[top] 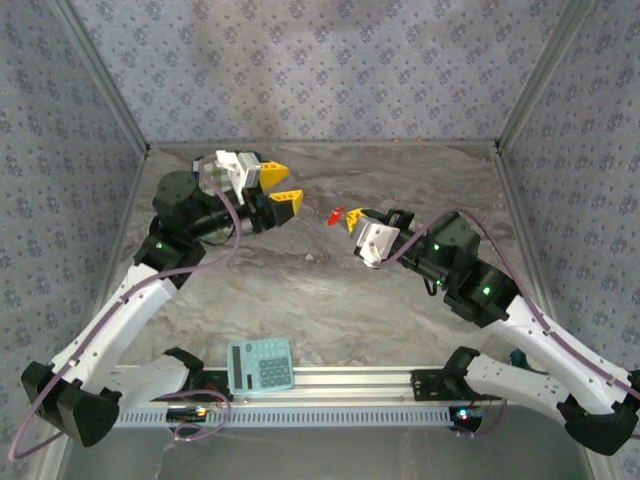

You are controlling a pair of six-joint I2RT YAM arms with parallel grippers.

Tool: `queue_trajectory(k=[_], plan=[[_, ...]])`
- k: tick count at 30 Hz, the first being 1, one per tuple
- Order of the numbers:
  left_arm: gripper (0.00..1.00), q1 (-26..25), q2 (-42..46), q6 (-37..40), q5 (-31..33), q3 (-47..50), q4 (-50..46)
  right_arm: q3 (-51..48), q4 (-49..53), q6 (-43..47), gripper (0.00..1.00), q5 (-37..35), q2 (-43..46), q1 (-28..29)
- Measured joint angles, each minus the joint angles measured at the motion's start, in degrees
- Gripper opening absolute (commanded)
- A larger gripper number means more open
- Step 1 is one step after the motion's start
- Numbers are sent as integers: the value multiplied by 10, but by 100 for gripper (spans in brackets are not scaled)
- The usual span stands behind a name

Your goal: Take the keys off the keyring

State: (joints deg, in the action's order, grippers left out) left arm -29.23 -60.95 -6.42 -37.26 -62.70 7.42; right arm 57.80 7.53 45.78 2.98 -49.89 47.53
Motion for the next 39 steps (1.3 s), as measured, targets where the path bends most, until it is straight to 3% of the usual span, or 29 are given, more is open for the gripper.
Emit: queue_trajectory(k=[5, 11, 15, 20, 29, 39], plan=[[67, -23, -12, 71, -24, -27, -45, 2, 9, -35, 0, 5, -2, -7], [66, -42, -12, 122, -3, -27, -73, 60, 48, -106, 0, -2, -45, -19], [72, -39, -8, 112, 27, -13, -61, 96, 81, -162, 0, 8, -64, -37], [72, -35, 3, 80, 48, 30, -31, 157, 126, -245, 0, 28, -87, -60], [73, -46, -12, 28, 40, 49, 37, 224, 191, -386, 0, 66, -116, -90], [73, -68, -43, 12, 25, 49, 83, 225, 209, -457, 0, 115, -116, -108]])
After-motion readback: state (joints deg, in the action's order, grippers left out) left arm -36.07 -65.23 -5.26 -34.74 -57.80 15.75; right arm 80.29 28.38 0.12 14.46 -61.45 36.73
